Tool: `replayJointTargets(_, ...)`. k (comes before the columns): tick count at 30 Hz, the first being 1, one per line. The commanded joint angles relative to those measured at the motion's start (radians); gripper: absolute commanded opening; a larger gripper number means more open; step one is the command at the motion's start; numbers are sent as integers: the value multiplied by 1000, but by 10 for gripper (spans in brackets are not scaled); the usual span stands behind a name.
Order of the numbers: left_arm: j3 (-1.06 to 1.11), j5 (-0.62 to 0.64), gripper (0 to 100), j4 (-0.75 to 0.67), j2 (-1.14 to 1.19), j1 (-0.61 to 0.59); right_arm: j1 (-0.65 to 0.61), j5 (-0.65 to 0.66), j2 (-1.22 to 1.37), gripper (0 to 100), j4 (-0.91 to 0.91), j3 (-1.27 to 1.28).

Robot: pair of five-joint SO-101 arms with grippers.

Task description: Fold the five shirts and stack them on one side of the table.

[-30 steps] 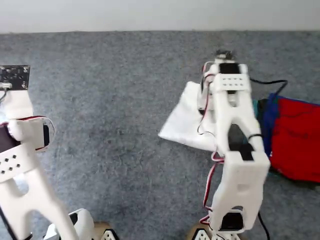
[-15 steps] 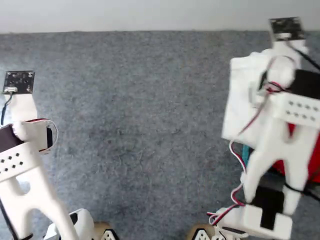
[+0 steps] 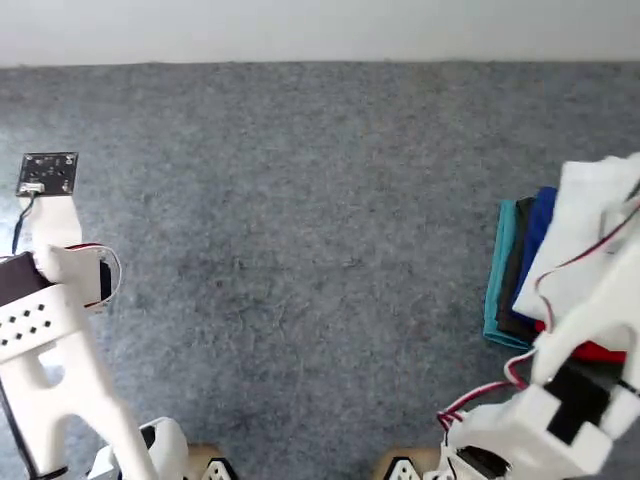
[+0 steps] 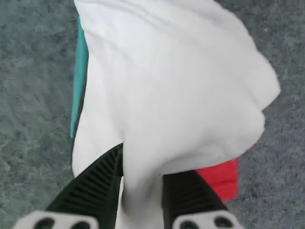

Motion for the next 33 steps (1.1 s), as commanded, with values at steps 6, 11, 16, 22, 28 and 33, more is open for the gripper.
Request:
replayJointTargets(6,-2,-6,15,-11,-23,-2,81,49,68,109,-124,-38)
replayJointTargets(11,-1,-6,15,-11,-23,-2,81,-81,24,354,-71,-44)
replayJointTargets(16,-1,-6,15,-9,-23,-2,70,-95,-61,375,-61,-44)
replayJointTargets(22,-5,0,15,-3,-25,-3,12,-89,-199,301,94,-44)
replayJointTargets(28,2,49,15,-2,-169,0,-65,-89,-331,50,127,-37)
replayJointTargets(33,81,112,16,-9,-347,3,-110,-98,-440,39,128,69)
